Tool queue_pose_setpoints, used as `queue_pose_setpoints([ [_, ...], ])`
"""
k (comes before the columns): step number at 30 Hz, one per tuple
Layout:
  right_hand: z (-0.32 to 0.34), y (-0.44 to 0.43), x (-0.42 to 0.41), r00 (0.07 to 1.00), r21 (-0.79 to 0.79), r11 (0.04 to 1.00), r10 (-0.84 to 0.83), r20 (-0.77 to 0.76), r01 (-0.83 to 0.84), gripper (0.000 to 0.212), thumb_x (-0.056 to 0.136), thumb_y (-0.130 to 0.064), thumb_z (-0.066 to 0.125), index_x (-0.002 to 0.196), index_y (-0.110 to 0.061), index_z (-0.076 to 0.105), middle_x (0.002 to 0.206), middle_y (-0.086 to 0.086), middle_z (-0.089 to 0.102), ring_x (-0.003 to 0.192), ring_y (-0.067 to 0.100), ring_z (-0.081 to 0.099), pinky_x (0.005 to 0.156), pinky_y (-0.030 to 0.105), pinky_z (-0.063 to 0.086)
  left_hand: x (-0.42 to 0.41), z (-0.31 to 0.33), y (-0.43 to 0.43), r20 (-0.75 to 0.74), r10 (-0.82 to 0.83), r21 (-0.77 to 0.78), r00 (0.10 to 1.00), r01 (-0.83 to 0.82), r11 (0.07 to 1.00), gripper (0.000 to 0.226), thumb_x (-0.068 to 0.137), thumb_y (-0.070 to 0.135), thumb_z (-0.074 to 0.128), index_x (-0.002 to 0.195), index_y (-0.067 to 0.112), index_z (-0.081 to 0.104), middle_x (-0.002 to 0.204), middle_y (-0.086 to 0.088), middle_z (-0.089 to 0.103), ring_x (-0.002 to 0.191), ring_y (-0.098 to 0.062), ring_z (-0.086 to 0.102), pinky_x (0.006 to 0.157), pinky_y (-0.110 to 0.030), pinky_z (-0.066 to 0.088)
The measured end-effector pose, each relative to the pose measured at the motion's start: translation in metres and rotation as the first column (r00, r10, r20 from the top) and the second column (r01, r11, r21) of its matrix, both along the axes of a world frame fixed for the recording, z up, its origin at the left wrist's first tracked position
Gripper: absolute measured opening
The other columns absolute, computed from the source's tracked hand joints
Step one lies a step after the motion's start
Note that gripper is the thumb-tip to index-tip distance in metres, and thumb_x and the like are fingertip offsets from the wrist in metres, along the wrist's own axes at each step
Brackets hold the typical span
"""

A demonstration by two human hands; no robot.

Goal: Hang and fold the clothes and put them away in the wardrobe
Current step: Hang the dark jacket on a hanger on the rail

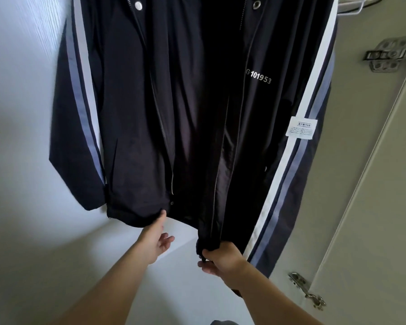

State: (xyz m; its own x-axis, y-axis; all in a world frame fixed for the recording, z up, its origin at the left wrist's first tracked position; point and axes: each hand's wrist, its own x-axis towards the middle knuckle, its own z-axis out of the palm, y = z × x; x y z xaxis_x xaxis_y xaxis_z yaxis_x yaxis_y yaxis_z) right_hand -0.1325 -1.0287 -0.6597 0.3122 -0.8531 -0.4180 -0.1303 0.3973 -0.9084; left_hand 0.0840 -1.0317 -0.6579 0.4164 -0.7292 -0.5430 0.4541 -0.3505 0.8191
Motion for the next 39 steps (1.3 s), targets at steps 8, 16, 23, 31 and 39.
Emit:
queue_pose_setpoints([
  [8,-0.003,0.009,-0.006,0.978,0.151,0.983,0.077,0.191,-0.107,0.024,0.099,-0.013,0.064,0.116,0.004,0.068,0.096,0.015,0.07,0.086,0.026,0.071,0.083,0.033,0.06,0.002,-0.012,-0.008,-0.417,0.062,-0.295,0.907,-0.2,0.934,0.037,0.089,0.021,0.077,0.117,0.003,0.062,0.099,-0.007,0.064,0.062,-0.015,0.064,0.056,-0.026,0.056],
  [16,-0.014,0.016,-0.003,0.951,0.271,0.957,0.015,0.31,-0.104,0.024,0.081,0.003,0.079,0.103,0.0,0.069,0.081,0.008,0.066,0.07,0.017,0.063,0.072,0.027,0.056,-0.01,-0.024,0.015,-0.373,-0.052,-0.384,0.927,-0.103,0.918,0.014,0.094,0.005,0.063,0.104,-0.004,0.067,0.096,-0.017,0.074,0.084,-0.027,0.074,0.075,-0.031,0.061],
  [23,-0.026,0.02,-0.007,0.93,0.28,0.952,0.008,0.368,-0.12,0.024,0.075,0.009,0.082,0.097,0.009,0.074,0.091,0.018,0.073,0.082,0.023,0.073,0.075,0.027,0.059,-0.014,-0.034,0.04,-0.017,-0.219,-0.473,0.976,0.185,0.861,0.034,0.069,0.01,0.088,0.096,0.011,0.067,0.085,0.0,0.057,0.072,-0.011,0.052,0.087,-0.027,0.044],
  [31,-0.03,0.024,-0.009,0.893,0.315,0.945,-0.062,0.445,-0.091,0.021,0.084,0.012,0.072,0.105,0.017,0.068,0.107,0.028,0.072,0.095,0.031,0.074,0.077,0.031,0.061,-0.019,-0.024,0.047,0.402,-0.221,-0.275,0.889,0.347,0.897,0.037,0.076,0.041,0.077,0.078,0.011,0.056,0.063,-0.006,0.047,0.056,-0.019,0.039,0.059,-0.032,0.033],
  [39,-0.03,0.031,-0.001,0.937,0.13,0.979,-0.187,0.295,0.155,0.005,0.089,-0.001,0.073,0.093,0.002,0.072,0.085,0.013,0.073,0.07,0.016,0.065,0.066,0.024,0.053,-0.026,-0.026,0.055,0.489,-0.205,-0.308,0.848,0.388,0.869,0.014,0.092,0.013,0.074,0.094,0.0,0.07,0.08,-0.015,0.072,0.064,-0.026,0.068,0.061,-0.034,0.056],
])
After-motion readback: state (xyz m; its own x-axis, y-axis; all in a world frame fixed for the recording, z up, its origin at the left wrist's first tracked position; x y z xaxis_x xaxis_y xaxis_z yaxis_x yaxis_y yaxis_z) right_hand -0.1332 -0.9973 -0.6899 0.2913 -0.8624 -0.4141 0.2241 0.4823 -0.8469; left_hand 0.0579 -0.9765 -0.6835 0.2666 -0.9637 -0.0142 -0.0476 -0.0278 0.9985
